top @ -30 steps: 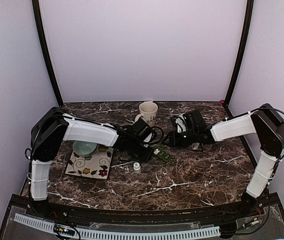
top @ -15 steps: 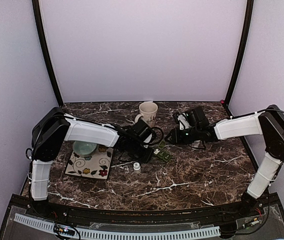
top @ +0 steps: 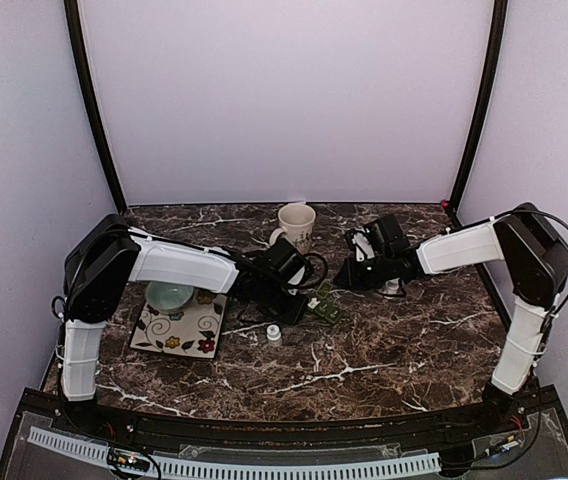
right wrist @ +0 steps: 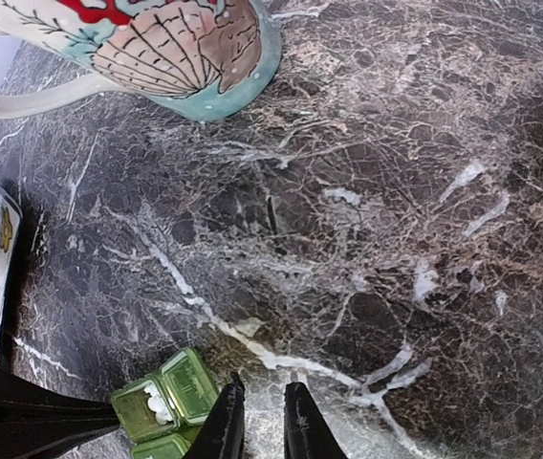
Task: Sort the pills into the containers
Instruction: Close the lid of the pill container.
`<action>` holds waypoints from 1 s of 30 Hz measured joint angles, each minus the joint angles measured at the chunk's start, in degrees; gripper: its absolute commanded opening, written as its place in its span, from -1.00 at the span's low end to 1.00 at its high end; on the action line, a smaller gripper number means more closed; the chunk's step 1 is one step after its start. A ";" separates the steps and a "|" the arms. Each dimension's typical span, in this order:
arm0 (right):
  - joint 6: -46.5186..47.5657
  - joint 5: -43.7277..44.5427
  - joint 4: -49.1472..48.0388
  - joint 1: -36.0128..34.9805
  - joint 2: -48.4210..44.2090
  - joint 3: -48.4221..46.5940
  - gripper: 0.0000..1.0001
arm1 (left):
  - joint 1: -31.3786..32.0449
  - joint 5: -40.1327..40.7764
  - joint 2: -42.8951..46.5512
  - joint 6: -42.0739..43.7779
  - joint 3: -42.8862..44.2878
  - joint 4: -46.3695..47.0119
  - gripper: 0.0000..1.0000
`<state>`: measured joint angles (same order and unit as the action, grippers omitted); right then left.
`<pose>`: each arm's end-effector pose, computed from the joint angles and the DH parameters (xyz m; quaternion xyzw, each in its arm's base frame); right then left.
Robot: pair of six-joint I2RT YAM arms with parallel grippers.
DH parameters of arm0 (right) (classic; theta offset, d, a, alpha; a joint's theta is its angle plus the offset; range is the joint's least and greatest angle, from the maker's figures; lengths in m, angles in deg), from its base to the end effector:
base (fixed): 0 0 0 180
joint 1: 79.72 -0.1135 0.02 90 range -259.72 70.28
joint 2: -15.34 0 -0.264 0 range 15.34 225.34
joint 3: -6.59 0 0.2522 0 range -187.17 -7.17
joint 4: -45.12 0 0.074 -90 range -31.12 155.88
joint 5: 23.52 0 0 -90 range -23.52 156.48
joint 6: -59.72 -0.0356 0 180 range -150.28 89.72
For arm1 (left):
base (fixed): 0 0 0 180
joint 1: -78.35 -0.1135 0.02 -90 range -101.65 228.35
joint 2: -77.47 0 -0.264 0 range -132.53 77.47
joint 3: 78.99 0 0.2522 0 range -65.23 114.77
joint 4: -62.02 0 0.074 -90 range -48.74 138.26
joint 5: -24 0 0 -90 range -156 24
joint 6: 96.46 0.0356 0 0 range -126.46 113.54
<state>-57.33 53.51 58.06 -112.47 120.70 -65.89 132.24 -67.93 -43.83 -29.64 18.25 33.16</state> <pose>0.3132 0.2109 0.1532 -0.0882 0.9174 0.2770 0.2718 0.2663 -0.3671 0.1488 0.2562 0.9127 -0.2106 0.2387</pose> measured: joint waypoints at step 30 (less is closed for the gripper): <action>0.22 -6.05 -0.50 0.48 4.85 -3.19 -0.84 | -0.81 -1.16 -1.97 -0.39 2.34 0.13 -0.92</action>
<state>-57.11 47.45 57.56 -111.99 125.56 -69.08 131.43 -69.09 -45.79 -30.03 20.59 33.30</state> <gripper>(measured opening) 0.078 0.042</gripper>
